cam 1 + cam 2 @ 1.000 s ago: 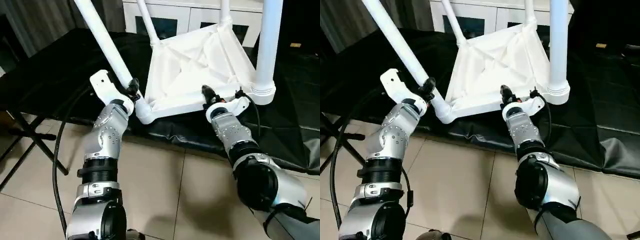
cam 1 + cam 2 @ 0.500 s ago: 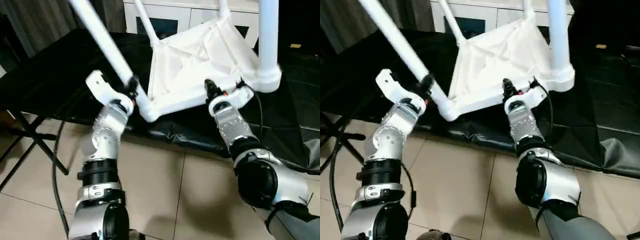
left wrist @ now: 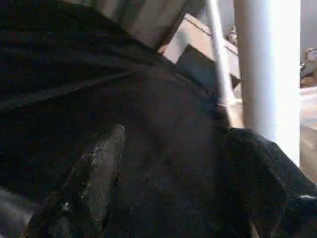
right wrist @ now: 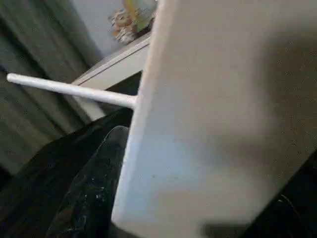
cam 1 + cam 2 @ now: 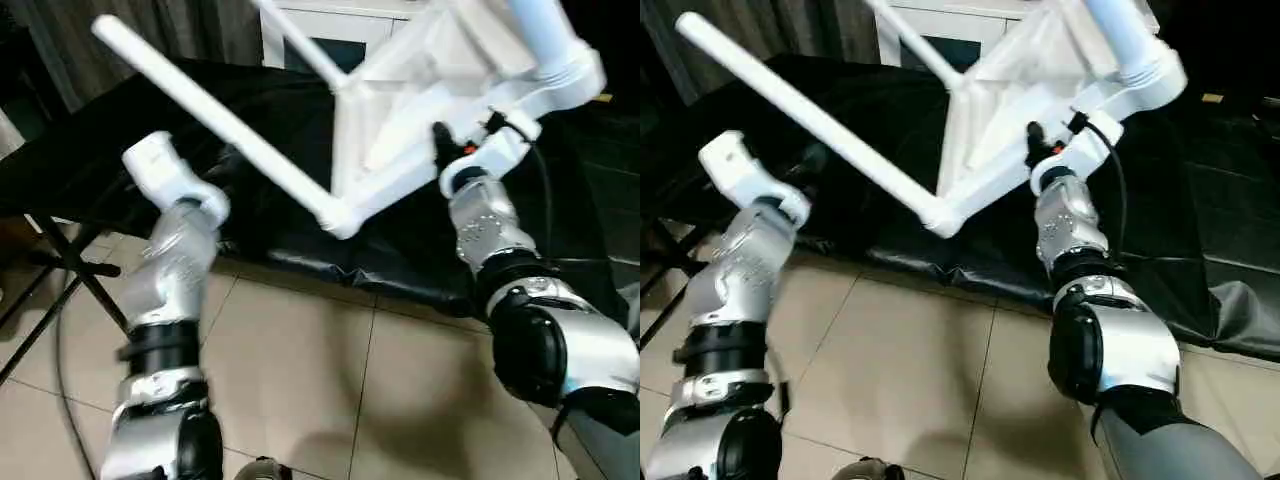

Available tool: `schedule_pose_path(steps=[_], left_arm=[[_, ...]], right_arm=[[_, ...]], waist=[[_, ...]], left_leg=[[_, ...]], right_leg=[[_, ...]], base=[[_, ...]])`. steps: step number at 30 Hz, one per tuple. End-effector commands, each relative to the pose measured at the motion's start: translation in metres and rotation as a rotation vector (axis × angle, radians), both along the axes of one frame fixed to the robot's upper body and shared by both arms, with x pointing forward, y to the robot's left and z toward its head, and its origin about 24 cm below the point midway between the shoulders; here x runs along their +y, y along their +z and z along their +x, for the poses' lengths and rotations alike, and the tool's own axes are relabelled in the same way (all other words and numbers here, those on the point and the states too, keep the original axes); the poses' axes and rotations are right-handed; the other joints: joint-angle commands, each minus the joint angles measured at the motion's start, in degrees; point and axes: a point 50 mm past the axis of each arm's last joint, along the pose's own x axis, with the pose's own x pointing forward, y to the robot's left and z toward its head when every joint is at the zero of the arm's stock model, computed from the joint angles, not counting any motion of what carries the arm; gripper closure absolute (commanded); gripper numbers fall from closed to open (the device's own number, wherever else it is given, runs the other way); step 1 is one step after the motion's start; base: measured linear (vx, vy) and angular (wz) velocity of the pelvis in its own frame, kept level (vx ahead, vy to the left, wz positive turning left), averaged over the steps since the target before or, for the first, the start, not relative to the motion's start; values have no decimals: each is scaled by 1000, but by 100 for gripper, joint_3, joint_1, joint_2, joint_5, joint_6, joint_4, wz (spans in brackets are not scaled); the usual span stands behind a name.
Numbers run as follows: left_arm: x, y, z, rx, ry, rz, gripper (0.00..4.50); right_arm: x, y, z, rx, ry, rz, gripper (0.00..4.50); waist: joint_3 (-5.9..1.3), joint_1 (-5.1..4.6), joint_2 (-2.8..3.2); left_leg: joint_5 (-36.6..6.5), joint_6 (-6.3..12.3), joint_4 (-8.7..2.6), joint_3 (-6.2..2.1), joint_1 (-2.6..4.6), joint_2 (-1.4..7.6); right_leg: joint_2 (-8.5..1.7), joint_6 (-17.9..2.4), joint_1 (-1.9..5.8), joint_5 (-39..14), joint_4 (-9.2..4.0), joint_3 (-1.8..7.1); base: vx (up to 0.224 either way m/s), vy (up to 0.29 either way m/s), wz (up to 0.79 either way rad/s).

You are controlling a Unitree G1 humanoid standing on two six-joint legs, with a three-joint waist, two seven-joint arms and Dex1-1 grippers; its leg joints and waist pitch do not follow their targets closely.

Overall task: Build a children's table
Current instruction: Flip table

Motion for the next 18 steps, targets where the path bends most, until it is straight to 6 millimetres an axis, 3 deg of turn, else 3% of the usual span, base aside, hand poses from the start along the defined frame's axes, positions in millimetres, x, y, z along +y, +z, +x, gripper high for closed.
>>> schedule_pose_path(steps=[1, 7, 12, 14, 18], left_arm=[[-1, 2, 1, -3, 10, 16, 86], [0, 7, 1, -31, -5, 87, 86], [-13, 19, -2, -105, -175, 240, 86], [-27, 27, -7, -156, -349, 441, 86], [-39, 32, -14, -197, -493, 635, 86]], right_arm=[[-16, 19, 0, -66, -71, -95, 243], [-20, 25, 1, -53, -49, -213, 243], [-24, 31, 3, -37, -43, -327, 243], [-25, 39, 4, -39, -47, -403, 245], [-25, 47, 5, -46, -57, -487, 246]], waist=[[-479, -99, -74], [-479, -137, -126], [-465, -169, -127], [-460, -182, -123], [-449, -200, -109]], left_leg=[[-987, 3, -385, -192, 352, 335], [-974, 31, -380, -188, 316, 312], [-891, 44, -369, -182, 314, 312], [-927, 36, -377, -182, 312, 313], [-1020, -66, -390, -169, 335, 317]], right_leg=[[-289, -1078, 93, 438, -353, 148], [-293, -1010, 110, 408, -365, 151], [-285, -1043, 90, 175, -372, 153], [-284, -1047, 83, 87, -374, 154], [-257, -1003, 49, -80, -379, 167]], base=[[0, 0, 0], [0, 0, 0], [0, 0, 0], [0, 0, 0], [0, 0, 0]])
